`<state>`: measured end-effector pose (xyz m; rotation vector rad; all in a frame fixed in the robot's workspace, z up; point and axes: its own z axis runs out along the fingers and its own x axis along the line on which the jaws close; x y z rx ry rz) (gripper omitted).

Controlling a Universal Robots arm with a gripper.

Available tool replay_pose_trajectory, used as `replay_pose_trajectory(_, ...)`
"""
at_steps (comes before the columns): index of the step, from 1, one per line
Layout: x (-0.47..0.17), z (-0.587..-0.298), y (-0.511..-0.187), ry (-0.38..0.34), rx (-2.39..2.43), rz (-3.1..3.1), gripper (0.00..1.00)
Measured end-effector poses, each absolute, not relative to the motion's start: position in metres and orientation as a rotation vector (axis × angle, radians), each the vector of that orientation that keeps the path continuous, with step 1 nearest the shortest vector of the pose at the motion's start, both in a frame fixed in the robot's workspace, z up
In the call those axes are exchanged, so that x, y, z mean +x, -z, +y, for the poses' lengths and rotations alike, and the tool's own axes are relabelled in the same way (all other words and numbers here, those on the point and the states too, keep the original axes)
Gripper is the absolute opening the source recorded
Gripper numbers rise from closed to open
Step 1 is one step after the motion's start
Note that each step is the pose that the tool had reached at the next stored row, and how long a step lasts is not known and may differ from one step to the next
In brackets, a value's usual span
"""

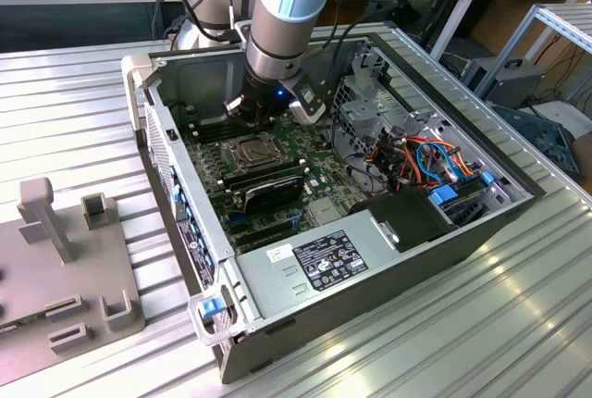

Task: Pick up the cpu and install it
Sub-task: 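Install the first cpu locking lever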

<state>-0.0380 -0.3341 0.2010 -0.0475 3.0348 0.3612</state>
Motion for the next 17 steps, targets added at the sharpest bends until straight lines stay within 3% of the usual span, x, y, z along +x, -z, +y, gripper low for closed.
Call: replay_pose_trajectory(17, -0.0380, -0.3349, -0.2020, -0.379, -0.047, 3.032, 0.11)
